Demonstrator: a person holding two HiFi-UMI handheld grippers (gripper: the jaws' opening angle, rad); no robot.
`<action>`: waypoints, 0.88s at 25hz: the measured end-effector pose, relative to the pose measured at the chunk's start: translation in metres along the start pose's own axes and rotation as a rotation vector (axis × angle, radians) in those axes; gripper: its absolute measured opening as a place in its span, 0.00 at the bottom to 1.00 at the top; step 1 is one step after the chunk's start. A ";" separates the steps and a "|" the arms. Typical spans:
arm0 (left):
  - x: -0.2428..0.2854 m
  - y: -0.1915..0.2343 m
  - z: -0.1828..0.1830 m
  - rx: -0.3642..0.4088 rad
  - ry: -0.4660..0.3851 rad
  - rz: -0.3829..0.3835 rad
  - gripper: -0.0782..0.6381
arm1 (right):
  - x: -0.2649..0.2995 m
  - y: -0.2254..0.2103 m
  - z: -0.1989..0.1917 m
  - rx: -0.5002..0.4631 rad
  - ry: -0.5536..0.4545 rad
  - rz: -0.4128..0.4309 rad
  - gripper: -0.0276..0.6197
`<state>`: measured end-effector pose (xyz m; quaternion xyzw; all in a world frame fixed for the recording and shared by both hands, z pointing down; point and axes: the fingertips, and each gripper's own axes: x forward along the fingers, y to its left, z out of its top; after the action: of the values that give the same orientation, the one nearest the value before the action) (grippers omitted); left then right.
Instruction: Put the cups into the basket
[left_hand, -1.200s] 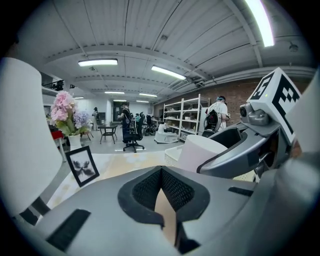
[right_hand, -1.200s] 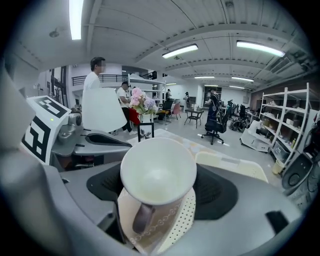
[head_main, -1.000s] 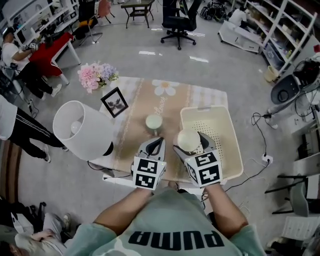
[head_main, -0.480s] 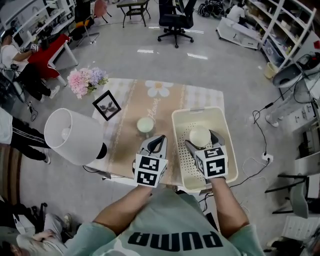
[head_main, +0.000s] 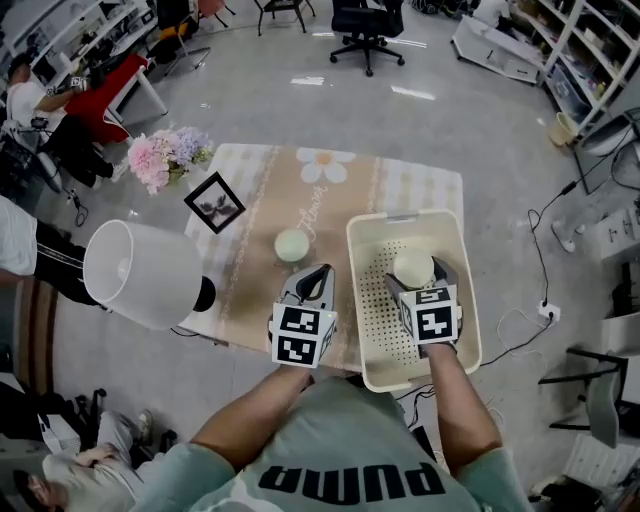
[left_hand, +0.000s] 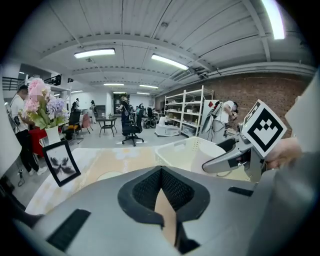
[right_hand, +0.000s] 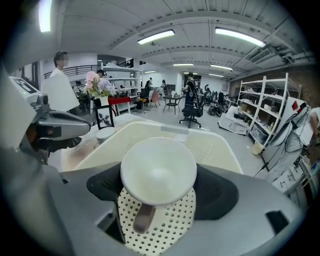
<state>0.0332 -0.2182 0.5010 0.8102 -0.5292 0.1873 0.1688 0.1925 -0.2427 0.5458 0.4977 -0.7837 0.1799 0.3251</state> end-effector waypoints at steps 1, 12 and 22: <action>0.003 0.001 -0.001 -0.003 0.004 0.004 0.12 | 0.004 -0.003 -0.002 0.002 0.006 -0.002 0.66; 0.028 0.007 -0.020 -0.028 0.061 0.019 0.12 | 0.042 -0.020 -0.024 0.018 0.068 -0.009 0.66; 0.040 0.007 -0.025 -0.031 0.077 0.005 0.12 | 0.058 -0.030 -0.038 0.018 0.107 -0.032 0.66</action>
<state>0.0385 -0.2411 0.5422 0.7984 -0.5271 0.2106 0.2009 0.2145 -0.2712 0.6121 0.5028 -0.7556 0.2082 0.3646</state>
